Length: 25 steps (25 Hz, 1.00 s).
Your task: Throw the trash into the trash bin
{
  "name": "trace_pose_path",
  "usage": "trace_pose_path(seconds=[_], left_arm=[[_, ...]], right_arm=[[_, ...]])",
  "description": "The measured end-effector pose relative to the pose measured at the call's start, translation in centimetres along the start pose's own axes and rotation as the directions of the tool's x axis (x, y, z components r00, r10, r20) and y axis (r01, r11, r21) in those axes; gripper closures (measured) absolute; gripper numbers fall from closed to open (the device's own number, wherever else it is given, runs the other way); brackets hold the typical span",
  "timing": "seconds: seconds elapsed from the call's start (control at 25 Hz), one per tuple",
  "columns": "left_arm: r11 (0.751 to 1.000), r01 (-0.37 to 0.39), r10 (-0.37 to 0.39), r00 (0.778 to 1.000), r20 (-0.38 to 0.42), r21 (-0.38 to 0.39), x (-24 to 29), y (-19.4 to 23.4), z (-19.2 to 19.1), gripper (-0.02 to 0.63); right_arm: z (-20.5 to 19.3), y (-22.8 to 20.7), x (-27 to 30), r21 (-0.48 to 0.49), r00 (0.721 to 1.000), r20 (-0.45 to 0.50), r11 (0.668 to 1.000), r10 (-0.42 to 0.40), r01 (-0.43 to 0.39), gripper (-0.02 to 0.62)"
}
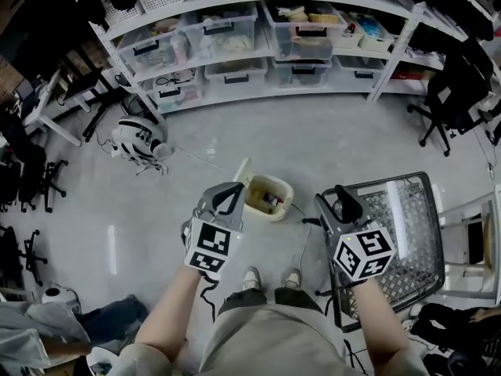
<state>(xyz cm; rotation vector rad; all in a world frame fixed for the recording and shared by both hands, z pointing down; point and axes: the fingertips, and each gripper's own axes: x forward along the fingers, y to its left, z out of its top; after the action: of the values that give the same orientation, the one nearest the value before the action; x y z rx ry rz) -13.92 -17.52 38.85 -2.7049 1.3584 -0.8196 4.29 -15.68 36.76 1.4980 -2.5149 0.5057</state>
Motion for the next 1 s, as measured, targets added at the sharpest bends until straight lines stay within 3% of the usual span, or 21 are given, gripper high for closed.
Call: trace_pose_path(seconds=[0.2,0.6,0.8,1.0], left_arm=[[0.997,0.028,-0.034,0.995,0.096,0.066,-3.2,-2.0,5.8,0.603],[0.977,0.104,-0.135,0.977,0.162,0.189,-6.3,-5.4,10.5,0.603],[0.968,0.140,-0.177,0.969,0.171,0.206,-4.9,-6.6,11.4,0.603],[0.963,0.184,-0.221,0.957,0.189,0.196,-2.2,-8.6,12.9,0.603]], right_arm=[[4.8,1.7,-5.9,0.039,0.994,0.112,0.999,0.011,-0.016,0.377],[8.0,3.5,-13.5,-0.068,0.979,0.197,0.996,-0.051,0.066,0.359],[7.1,0.9,-14.3,-0.043,0.972,0.197,0.989,-0.129,0.140,0.357],[5.4,-4.6,-15.7,-0.028,0.953,0.160,0.963,-0.259,0.267,0.353]])
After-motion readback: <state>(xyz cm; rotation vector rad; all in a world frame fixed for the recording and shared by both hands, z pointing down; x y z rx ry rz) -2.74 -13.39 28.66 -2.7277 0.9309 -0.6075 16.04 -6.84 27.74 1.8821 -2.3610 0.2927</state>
